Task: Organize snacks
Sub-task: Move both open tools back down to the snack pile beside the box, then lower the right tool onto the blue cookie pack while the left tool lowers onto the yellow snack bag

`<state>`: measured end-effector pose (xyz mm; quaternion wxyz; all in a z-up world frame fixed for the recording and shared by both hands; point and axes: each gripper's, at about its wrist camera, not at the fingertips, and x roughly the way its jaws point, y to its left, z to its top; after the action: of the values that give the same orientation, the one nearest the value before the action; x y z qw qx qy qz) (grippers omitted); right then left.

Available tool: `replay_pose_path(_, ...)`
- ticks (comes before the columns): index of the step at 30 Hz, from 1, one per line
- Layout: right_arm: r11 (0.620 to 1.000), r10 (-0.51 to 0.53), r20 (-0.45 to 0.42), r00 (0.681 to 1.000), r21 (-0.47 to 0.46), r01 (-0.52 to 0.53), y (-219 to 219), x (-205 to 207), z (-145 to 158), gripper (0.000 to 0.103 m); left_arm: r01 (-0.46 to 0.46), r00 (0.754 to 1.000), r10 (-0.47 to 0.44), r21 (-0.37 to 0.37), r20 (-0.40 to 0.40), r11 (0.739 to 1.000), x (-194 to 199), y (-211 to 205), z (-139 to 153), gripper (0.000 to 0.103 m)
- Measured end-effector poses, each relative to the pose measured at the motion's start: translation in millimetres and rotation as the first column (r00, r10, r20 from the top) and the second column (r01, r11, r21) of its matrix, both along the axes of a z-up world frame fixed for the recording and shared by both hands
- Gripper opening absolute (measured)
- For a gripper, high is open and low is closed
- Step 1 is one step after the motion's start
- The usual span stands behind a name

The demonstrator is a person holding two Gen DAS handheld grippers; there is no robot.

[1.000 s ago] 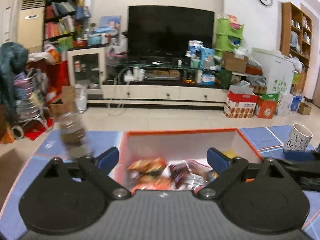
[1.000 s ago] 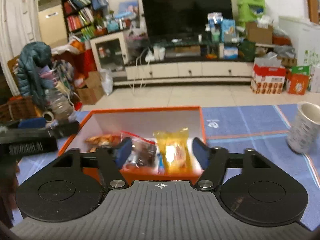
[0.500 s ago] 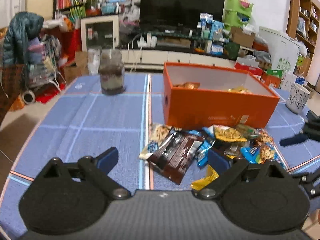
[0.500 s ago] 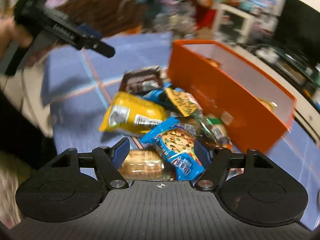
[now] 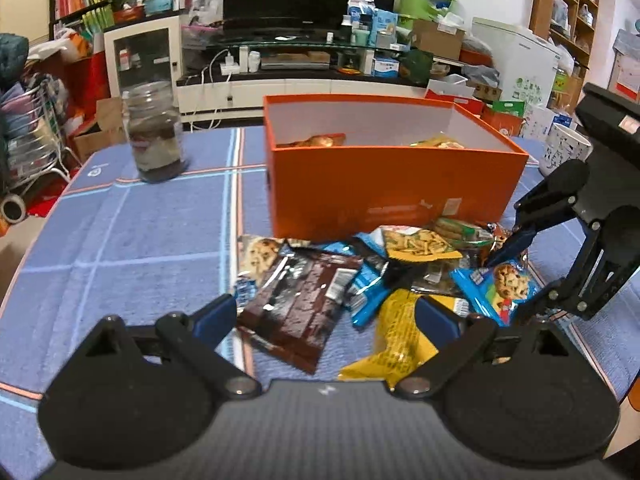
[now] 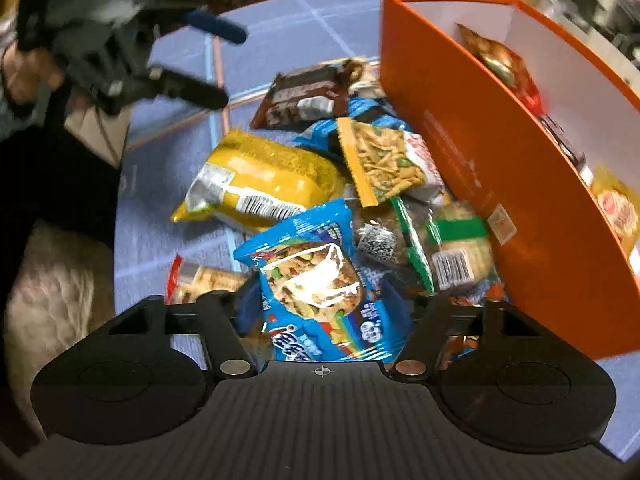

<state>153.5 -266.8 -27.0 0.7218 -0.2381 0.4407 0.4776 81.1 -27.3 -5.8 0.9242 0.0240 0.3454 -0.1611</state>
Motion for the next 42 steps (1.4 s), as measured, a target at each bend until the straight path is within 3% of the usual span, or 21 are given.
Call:
replay_pose_path(1,0.999,-0.035,0.02,0.999,0.008,0.035,-2,-5,1,0.04,0.0,1.0,0.0,0.0,-0.001,1.0,1,-2,0,0.095)
replay_pose_path(4,0.979,-0.201,0.055,0.978,0.043,0.199,-12,-24,3,0.039,-0.01,1.0,0.01,-0.004,0.004,1.0,0,-5,1,0.095)
replay_pose_path(7,0.92,-0.377,0.012,0.926,0.117,0.373,-26,-52,8,0.039,0.0,1.0,0.0,0.014,0.02,1.0,-4,-6,3,0.095)
replay_pose_path(8,0.883,-0.456,-0.003,0.89,0.13,0.452,-31,-59,8,0.039,0.006,1.0,-0.006,0.028,0.028,1.0,-5,-7,2,0.095)
replay_pose_path(10,0.757,-0.643,-0.035,0.765,0.125,0.641,-46,-75,6,0.039,0.038,0.998,-0.041,0.058,0.044,0.998,-8,-11,0,0.095)
replay_pose_path(13,0.597,-0.798,-0.03,0.602,0.096,0.797,-67,-91,-7,0.039,0.139,0.989,-0.143,0.083,0.038,0.987,-9,-27,-8,0.095)
replay_pose_path(14,0.556,-0.826,-0.047,0.562,0.091,0.826,-75,-96,-13,0.039,0.175,0.984,-0.178,0.088,0.03,0.981,-8,-33,-11,0.095)
replay_pose_path(15,0.524,-0.847,-0.058,0.529,0.083,0.848,-80,-101,-18,0.04,0.211,0.977,-0.214,0.095,0.022,0.973,-6,-40,-14,0.095)
replay_pose_path(18,0.478,-0.878,0.005,0.479,0.083,0.875,-86,-112,-14,0.043,0.273,0.962,-0.273,0.091,-0.006,0.958,1,-58,-22,0.095)
replay_pose_path(19,0.457,-0.889,0.011,0.458,0.087,0.885,-84,-115,-15,0.058,0.281,0.96,-0.28,0.078,-0.021,0.956,3,-63,-25,0.095)
replay_pose_path(20,0.437,-0.899,0.009,0.438,0.09,0.895,-84,-117,-16,0.079,0.283,0.959,-0.282,0.063,-0.037,0.957,6,-67,-28,0.095)
replay_pose_path(22,0.385,-0.921,0.004,0.389,0.152,0.91,-85,-130,-14,0.084,0.238,0.969,-0.234,0.062,-0.074,0.969,13,-74,-34,0.094)
replay_pose_path(23,0.379,-0.923,0.005,0.385,0.188,0.906,-85,-136,-13,0.084,0.204,0.975,-0.197,0.065,-0.101,0.977,15,-75,-37,0.077)
replay_pose_path(24,0.385,-0.92,0.017,0.391,0.218,0.897,-85,-141,-11,0.084,0.168,0.978,-0.159,0.057,-0.134,0.984,18,-74,-41,0.07)
replay_pose_path(26,0.421,-0.907,0.094,0.411,0.243,0.874,-80,-147,-6,0.084,0.118,0.983,-0.112,0.037,-0.146,0.992,18,-68,-44,0.069)
replay_pose_path(28,0.468,-0.882,0.188,0.433,0.238,0.851,-71,-148,-5,0.085,0.091,0.986,-0.08,0.07,-0.144,0.993,13,-63,-43,0.067)
replay_pose_path(30,0.48,-0.874,0.214,0.437,0.234,0.845,-68,-149,-4,0.086,0.05,0.989,-0.038,0.086,-0.141,0.995,6,-57,-43,0.068)
replay_pose_path(34,0.49,-0.87,0.181,0.458,0.238,0.838,-67,-146,-2,0.087,-0.093,0.982,0.103,0.067,-0.16,0.993,-13,-39,-44,0.07)
replay_pose_path(36,0.514,-0.855,0.206,0.475,0.226,0.827,-62,-147,0,0.089,-0.094,0.982,0.097,0.029,-0.164,0.995,-19,-33,-42,0.082)
replay_pose_path(38,0.533,-0.842,0.222,0.491,0.206,0.821,-59,-145,-6,0.089,-0.072,0.986,0.071,0.003,-0.151,0.997,-23,-34,-39,0.083)
replay_pose_path(42,0.556,-0.825,0.228,0.517,0.172,0.813,-57,-141,-15,0.089,-0.074,0.991,0.076,0.025,-0.11,0.997,-28,-36,-32,0.093)
